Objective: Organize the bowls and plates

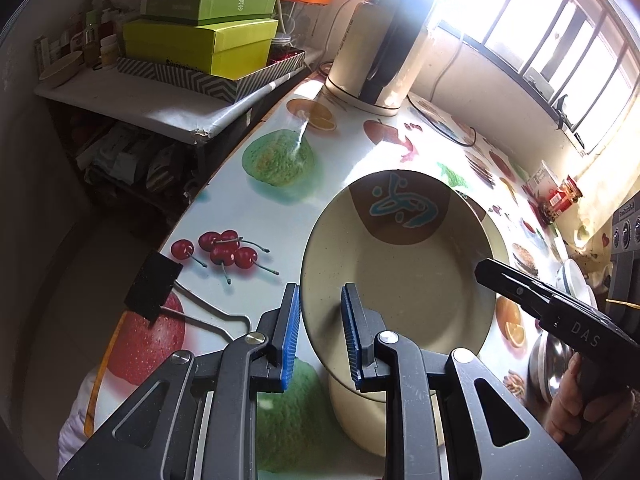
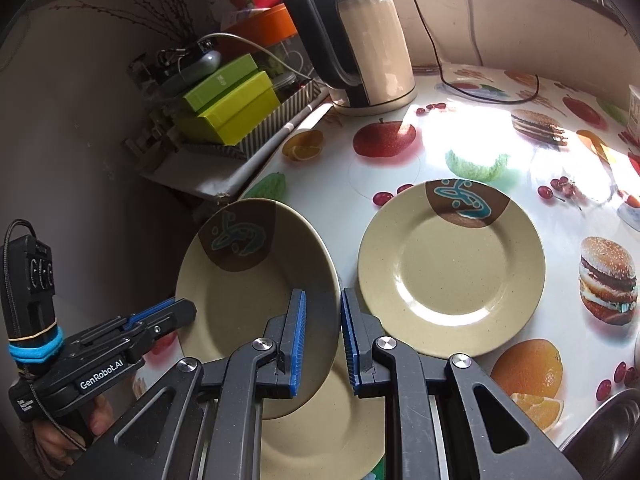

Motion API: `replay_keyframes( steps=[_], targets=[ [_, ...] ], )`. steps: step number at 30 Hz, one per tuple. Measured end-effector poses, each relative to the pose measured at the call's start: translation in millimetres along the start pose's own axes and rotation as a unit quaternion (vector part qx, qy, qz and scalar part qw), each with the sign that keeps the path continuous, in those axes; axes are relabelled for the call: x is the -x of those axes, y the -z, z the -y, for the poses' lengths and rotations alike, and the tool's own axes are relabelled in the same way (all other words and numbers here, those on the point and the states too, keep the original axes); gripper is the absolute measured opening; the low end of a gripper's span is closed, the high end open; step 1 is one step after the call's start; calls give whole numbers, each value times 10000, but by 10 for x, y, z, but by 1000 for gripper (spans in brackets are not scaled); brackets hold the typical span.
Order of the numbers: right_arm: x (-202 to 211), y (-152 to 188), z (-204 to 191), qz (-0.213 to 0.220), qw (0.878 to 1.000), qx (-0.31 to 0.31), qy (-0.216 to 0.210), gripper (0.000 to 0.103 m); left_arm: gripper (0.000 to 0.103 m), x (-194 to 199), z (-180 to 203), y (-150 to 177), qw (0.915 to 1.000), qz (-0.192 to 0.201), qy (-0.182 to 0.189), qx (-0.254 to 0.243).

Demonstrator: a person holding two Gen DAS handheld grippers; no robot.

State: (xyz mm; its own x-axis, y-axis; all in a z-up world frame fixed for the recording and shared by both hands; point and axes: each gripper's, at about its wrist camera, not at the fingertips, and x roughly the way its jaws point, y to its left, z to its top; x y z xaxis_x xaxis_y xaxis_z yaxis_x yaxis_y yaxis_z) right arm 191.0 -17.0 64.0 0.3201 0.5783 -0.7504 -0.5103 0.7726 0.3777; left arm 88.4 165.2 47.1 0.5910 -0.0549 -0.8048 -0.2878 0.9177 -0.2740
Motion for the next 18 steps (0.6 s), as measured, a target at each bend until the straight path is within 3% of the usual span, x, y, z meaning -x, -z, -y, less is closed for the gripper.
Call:
replay_keyframes(
  steps=[18],
  targets=[
    [190, 523, 221, -159, 9992, -337, 138, 18, 22, -65, 188, 366, 9992, -346, 94, -172]
  ],
)
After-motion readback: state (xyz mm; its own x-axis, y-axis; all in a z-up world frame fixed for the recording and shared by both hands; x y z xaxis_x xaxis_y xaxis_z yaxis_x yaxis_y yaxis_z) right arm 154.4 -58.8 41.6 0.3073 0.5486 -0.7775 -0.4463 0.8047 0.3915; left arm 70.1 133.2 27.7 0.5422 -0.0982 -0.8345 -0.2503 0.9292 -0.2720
